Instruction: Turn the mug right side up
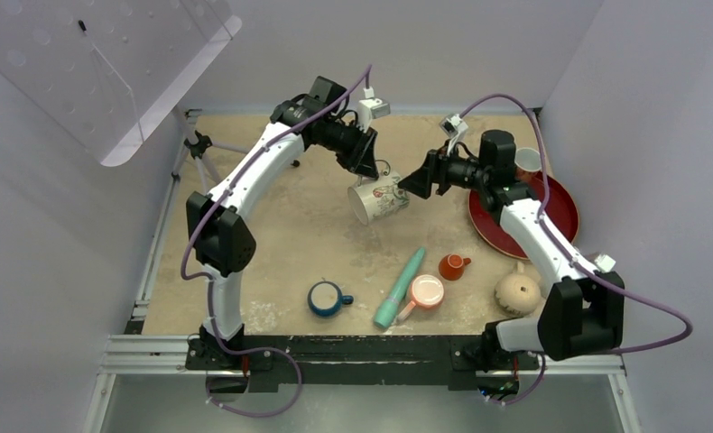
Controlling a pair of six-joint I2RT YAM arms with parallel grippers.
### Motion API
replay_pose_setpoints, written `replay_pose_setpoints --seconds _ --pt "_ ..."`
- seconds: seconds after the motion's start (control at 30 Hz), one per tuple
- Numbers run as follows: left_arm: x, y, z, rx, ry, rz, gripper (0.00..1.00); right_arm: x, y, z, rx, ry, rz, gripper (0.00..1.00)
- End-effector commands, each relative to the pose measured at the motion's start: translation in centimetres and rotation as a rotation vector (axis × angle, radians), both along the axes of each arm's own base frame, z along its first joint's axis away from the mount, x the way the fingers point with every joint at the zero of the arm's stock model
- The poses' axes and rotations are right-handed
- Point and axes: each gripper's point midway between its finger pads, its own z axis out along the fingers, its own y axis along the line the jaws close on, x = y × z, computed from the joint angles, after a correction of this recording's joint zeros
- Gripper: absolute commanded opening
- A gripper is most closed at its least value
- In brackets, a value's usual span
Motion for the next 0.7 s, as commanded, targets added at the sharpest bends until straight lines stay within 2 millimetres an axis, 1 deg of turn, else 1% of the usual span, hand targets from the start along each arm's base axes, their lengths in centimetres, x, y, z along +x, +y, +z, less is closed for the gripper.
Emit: replay_pose_setpoints --seconds 0.0,0.03,0.1,0.17,0.23,0.3,0.37,0.43,0.47,0.53,0.57,0.6,0.63,0.67 --pt "-2.0 -0.4 8.7 -0.179 -0.167 -0.094 0.0 0.2 0.6 -1.6 0.011 -0.007 0.059 0.72" --pt "-2.2 -0.5 8.7 -0.183 -0.162 -0.099 0.0 0.0 0.8 -1.8 0.023 0.003 0.076 0.74" --pt "-2.4 -0.7 8.9 -0.195 -0.153 -0.106 0.0 -0.4 1.5 -1.5 0.054 0.004 0.102 0.74" --pt "-2.4 -0.9 9.1 -0.207 -0.148 -0.106 0.0 -1.3 2.6 -0.6 0.091 -0.02 0.159 0.74" --pt "-2.2 -1.1 9.4 -0.22 -0.151 -0.099 0.0 -3.1 4.4 0.8 0.145 -0.041 0.245 0.72" --pt "-1.7 -1.4 9.6 -0.228 -0.149 -0.085 0.0 -4.7 5.8 1.7 0.187 -0.057 0.322 0.68" --pt "-1.4 -1.6 9.8 -0.236 -0.157 -0.082 0.0 -5.8 6.8 2.2 0.206 -0.063 0.379 0.61" --pt "-1.3 -1.7 9.7 -0.243 -0.137 -0.07 0.0 -6.3 7.3 2.3 0.21 -0.059 0.412 0.52" --pt "-1.2 -1.7 9.7 -0.244 -0.132 -0.068 0.0 -6.3 7.3 2.3 0.207 -0.06 0.416 0.42" --pt "-1.2 -1.7 9.5 -0.238 -0.133 -0.062 0.0 -6.0 7.2 2.5 0.182 -0.073 0.395 0.17" --pt "-0.9 -1.4 9.4 -0.226 -0.142 -0.05 0.0 -5.4 6.9 2.2 0.155 -0.061 0.35 0.0" --pt "-0.7 -1.2 9.1 -0.211 -0.147 -0.036 0.0 -4.7 6.7 2.1 0.125 -0.058 0.301 0.0" --pt "-0.6 -0.9 8.8 -0.192 -0.15 -0.02 0.05 -3.9 6.3 1.9 0.092 -0.056 0.244 0.0" --pt "-0.4 -0.6 8.5 -0.169 -0.179 -0.024 0.24 -3.2 5.8 1.4 0.05 -0.041 0.191 0.0"
